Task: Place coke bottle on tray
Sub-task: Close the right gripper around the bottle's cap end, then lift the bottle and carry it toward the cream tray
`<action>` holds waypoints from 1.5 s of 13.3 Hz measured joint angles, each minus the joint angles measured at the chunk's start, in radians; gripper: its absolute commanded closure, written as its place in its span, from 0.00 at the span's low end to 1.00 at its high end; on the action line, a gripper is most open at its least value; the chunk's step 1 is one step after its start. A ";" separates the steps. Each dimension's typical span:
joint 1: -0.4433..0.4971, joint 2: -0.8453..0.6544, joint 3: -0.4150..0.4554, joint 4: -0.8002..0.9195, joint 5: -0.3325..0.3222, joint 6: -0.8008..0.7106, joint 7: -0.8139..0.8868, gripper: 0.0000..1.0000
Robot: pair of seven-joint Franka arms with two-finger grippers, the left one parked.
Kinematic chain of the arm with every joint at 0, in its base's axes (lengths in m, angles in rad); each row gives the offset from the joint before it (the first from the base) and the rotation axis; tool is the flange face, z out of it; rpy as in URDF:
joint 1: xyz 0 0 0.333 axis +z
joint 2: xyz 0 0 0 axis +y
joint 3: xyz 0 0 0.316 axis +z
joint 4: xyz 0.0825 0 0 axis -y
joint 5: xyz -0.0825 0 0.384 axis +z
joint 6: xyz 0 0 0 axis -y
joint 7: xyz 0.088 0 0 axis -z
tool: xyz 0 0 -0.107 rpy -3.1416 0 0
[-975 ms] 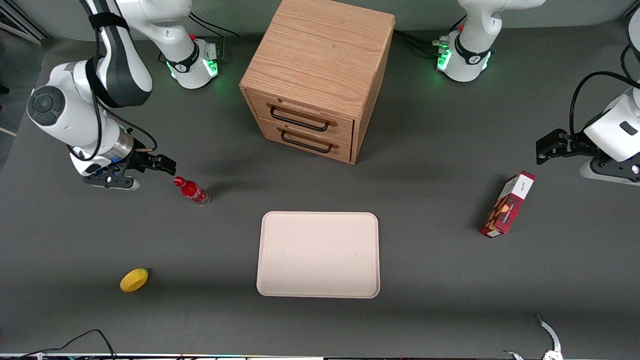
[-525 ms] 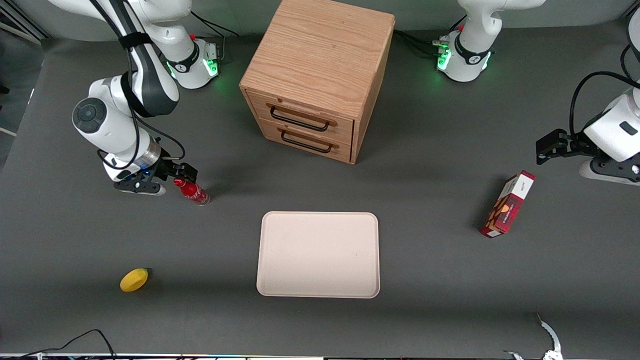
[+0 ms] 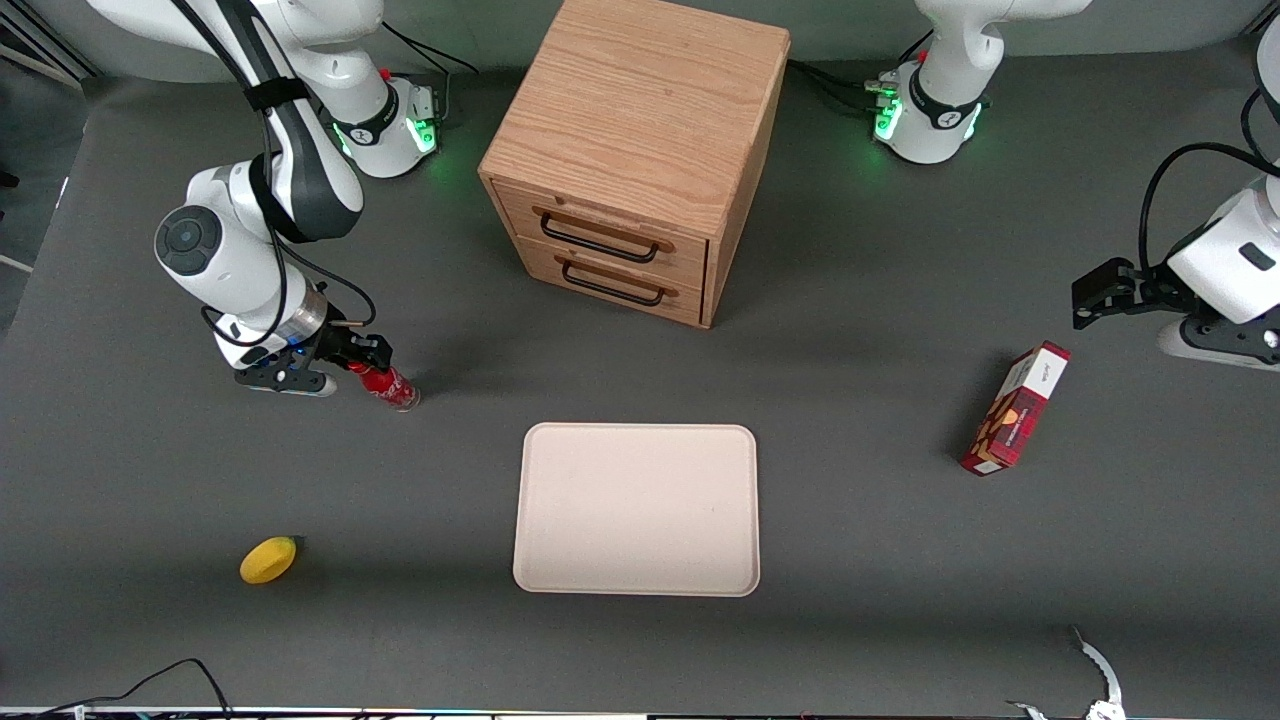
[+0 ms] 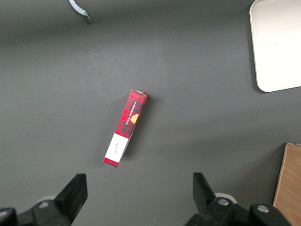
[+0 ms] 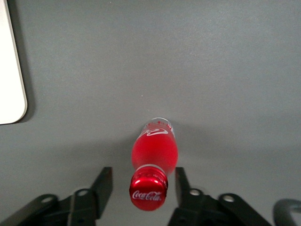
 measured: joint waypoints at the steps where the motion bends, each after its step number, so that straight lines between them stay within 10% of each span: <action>1: 0.000 0.000 0.000 0.000 0.000 0.000 0.000 1.00; 9: 0.000 -0.017 0.001 0.099 -0.012 -0.152 -0.004 1.00; 16: 0.017 0.094 0.045 0.779 -0.011 -0.803 0.029 1.00; 20: 0.081 0.399 0.142 1.181 -0.012 -0.888 0.277 1.00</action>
